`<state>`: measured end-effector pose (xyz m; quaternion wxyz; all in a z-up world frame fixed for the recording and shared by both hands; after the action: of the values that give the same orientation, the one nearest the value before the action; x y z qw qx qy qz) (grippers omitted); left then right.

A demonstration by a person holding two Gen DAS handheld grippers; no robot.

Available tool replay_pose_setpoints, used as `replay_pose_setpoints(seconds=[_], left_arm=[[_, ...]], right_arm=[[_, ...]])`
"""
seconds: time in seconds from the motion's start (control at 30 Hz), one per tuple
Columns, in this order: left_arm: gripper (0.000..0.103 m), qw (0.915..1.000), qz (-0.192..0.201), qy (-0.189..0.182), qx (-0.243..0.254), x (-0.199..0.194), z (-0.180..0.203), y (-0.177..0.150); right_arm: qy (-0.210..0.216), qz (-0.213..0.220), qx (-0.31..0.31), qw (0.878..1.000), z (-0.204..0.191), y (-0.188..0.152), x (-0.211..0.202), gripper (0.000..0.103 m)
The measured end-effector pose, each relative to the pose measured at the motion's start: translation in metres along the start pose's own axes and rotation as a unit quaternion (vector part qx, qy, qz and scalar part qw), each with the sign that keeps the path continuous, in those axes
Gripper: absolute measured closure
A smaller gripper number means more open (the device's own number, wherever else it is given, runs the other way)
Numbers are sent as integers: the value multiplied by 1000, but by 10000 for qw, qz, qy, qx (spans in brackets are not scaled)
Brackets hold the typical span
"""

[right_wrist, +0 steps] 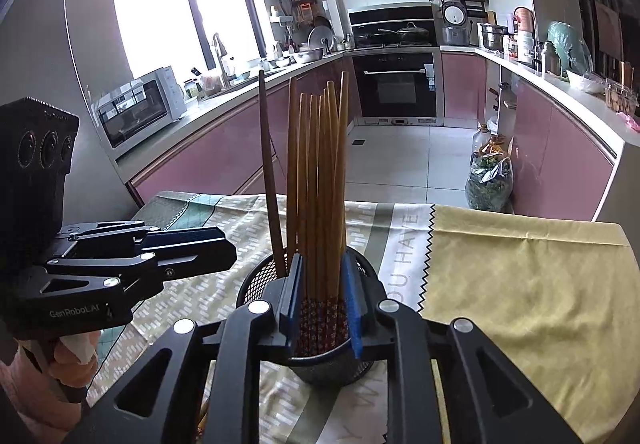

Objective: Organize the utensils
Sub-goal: 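Lower the left tool's chopstick into the mesh cup and open while the right tool releases its own, then move both open tools back toward the last two chopsticks on the cloth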

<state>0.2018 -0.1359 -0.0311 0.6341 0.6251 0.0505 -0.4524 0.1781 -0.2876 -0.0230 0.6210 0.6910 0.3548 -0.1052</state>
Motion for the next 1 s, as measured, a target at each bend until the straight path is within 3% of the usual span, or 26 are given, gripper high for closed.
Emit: replay_pose_setpoints(seconds=[0.27,0.33,0.4,0.47,0.53,0.63,0.8,1.0], left_arm=[[55,9983,227,543,-51,-29,-21,-33],[48,9974,230,669,-106,-34,-26,-42],[34,9953,261,922,-113,-40,-29,-51],[23,9924,307,1191,-106,-45,-31,-61],[22,9900,324,1366,-123,-49,-34,-71],[10,9864,411,1564,-291,-56,-41,-83],[6,9810,333,1890,-293,-61,-47,-99],[6,9780,208,2064,-215,-63,-47,-112]], right_arm=[[305,215,-128,9992,-21,-15,-31,72],[389,233,-202,9988,-29,-23,-37,71],[475,200,-260,9983,-37,-29,-39,70],[527,123,-297,9981,-43,-38,-39,63],[545,57,-263,9982,-47,-46,-36,60],[554,-158,-206,9981,-53,-60,-26,54],[531,-641,-206,9963,-64,-87,-2,52],[429,-918,-282,9945,-77,-104,14,52]])
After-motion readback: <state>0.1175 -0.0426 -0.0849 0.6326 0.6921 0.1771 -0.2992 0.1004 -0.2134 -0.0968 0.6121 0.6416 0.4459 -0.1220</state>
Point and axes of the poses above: each gripper's, at about its wrist camera, not at the fingertips, and x roughly the way its jaws point, z to its right, y to its top, the point moved 3 cm from there along x, roughly the way its jaws point
